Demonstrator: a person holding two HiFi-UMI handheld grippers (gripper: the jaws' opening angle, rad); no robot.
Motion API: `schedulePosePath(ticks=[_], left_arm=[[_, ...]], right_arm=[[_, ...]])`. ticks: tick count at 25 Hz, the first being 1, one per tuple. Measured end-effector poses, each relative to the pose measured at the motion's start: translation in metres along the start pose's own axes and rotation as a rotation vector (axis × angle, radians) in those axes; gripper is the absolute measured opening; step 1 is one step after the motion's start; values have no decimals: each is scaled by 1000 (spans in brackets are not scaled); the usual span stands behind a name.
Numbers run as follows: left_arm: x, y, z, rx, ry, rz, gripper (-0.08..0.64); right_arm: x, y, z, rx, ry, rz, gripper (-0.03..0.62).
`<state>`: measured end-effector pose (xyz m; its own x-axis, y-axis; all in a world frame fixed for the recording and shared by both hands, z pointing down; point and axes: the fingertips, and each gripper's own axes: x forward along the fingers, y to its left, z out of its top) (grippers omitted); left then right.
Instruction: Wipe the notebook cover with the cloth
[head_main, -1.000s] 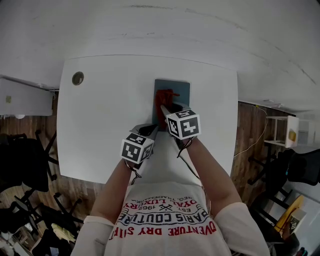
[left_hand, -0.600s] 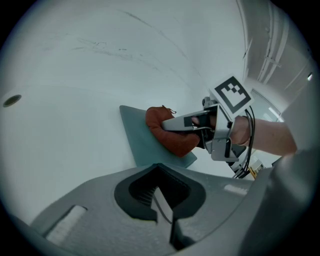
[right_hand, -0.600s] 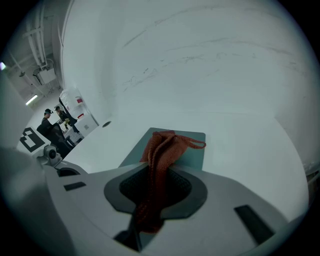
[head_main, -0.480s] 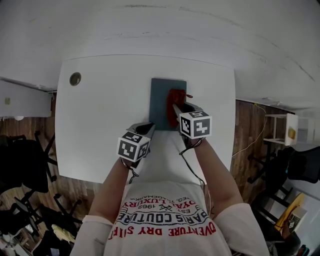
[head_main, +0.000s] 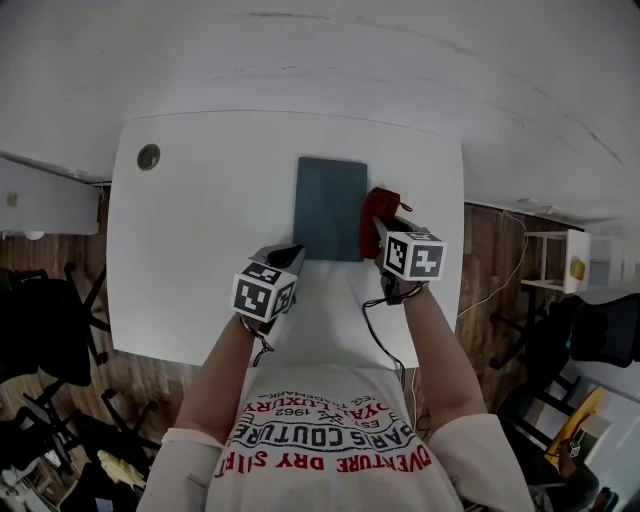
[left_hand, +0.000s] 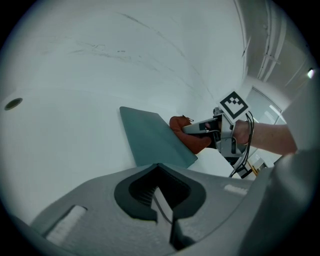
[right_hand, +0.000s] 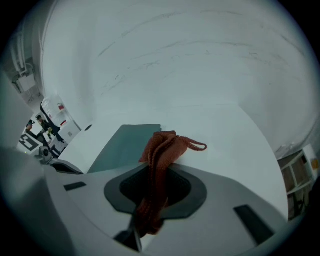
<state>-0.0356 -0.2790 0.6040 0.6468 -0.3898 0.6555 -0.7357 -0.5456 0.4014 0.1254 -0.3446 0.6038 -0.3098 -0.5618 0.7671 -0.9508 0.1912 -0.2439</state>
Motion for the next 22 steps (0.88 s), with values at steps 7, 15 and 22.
schedulePosePath(ticks=[7, 15, 22], left_arm=[[0, 0, 1, 8, -3, 8, 9], [0, 0, 0, 12, -6, 10, 9], [0, 1, 0, 5, -4, 5, 9]], right_arm=[[-21, 3, 15, 12, -32, 19, 78], [-22, 95, 4, -136, -8, 185, 77], [-2, 152, -19, -232, 61, 267, 77]])
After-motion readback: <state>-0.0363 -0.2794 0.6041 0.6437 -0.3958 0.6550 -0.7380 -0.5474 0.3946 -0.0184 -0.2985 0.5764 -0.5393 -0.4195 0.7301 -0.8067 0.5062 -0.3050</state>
